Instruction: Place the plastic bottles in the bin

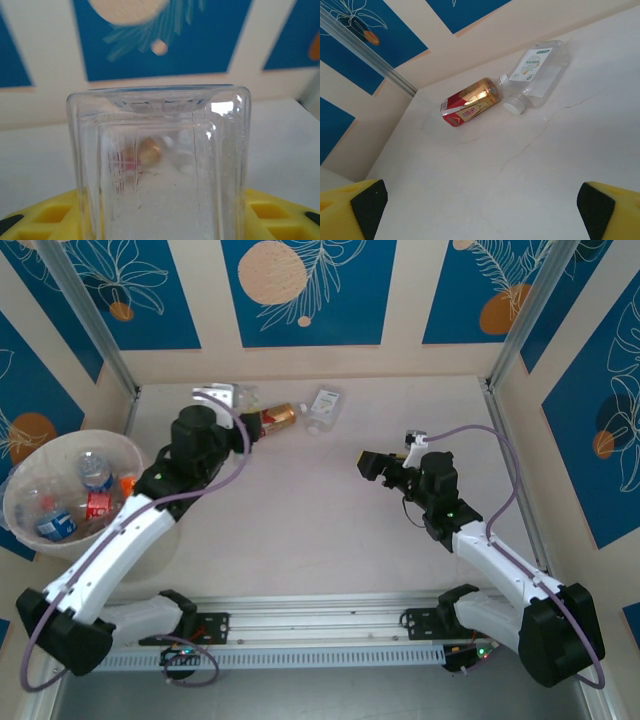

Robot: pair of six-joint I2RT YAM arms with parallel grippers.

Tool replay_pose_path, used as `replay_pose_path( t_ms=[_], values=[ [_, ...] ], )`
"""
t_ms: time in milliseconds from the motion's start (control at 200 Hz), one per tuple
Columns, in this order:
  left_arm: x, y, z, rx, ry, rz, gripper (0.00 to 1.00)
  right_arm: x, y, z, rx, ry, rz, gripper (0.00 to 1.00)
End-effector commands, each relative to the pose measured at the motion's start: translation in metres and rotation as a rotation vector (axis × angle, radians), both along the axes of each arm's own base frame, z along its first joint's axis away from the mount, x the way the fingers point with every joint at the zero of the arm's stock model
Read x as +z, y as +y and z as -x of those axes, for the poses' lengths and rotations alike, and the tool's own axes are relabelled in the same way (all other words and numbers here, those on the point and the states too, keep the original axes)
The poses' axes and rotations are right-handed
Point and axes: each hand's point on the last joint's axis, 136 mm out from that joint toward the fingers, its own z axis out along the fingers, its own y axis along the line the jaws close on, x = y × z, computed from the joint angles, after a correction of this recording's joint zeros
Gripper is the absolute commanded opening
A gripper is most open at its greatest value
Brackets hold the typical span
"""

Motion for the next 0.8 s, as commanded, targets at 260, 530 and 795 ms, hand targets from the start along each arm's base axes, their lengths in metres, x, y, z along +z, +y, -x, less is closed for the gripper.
replay_pose_path(
  t_ms=[260, 530, 795],
  values=[
    [0.086, 0.118, 0.043, 0.482, -0.149, -0.075, 0.00, 0.003, 0.004, -0.008, -0.008, 0.000, -0.008, 0.99],
    [0.088, 0.175, 0.049, 0.776, -0.095, -0.175, 0.00, 0.003, 0.003, -0.011, -0.024, -0.001, -0.007, 0.99],
    [0.082, 0.236, 0.064, 0.939, -0.057, -0.150, 0.00, 0.002, 0.003, -0.012, -0.025, 0.005, 0.006, 0.99]
  ],
)
